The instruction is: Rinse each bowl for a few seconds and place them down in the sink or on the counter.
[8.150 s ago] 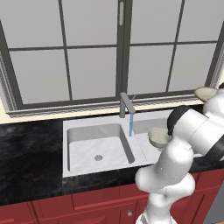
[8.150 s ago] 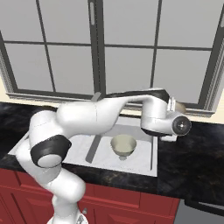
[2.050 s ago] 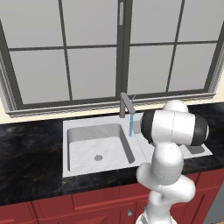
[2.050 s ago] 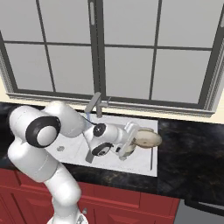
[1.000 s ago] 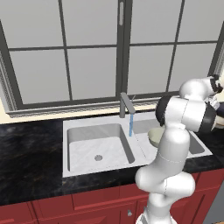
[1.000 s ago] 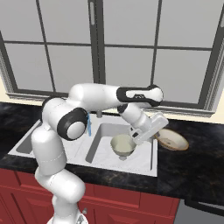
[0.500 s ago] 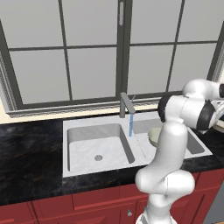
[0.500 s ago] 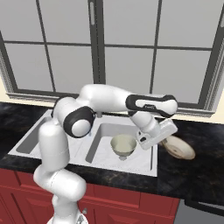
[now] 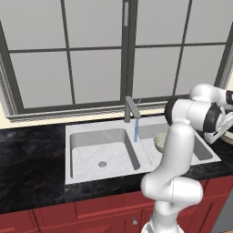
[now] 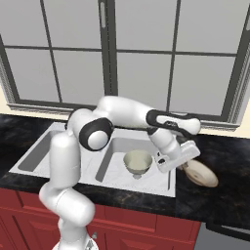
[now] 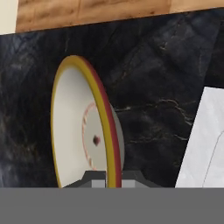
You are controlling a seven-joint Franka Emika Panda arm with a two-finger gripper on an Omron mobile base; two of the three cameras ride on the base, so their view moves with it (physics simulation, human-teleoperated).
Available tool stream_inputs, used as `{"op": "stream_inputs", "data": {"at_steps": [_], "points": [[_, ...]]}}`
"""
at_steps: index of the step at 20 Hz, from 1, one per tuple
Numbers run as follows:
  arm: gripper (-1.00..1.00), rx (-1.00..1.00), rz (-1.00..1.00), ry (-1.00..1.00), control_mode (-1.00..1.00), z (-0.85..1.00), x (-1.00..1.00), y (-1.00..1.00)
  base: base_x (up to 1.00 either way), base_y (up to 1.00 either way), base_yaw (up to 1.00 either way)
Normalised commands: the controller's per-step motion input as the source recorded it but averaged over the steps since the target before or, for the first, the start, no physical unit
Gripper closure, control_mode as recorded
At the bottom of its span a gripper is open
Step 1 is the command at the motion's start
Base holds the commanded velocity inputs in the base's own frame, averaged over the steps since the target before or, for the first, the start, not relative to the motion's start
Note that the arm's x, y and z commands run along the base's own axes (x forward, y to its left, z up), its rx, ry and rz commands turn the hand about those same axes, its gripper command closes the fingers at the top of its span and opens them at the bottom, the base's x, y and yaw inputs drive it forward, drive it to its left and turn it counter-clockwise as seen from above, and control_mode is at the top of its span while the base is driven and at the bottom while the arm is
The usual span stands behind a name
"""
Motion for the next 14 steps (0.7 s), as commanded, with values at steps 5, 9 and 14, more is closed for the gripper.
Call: {"op": "stream_inputs", "data": {"at_steps": [5,9,14], "points": [[1.00,0.00,-0.01,0.00,-1.00,-0.38,0.00,-0.10,0.00,0.00,0.00],[1.00,0.01,0.00,0.00,-1.00,-0.33,0.00,-0.19,0.00,0.00,0.00],[1.00,0.02,0.00,0.00,-1.00,-0.36,0.00,-0.11,0.00,0.00,0.00]]}}
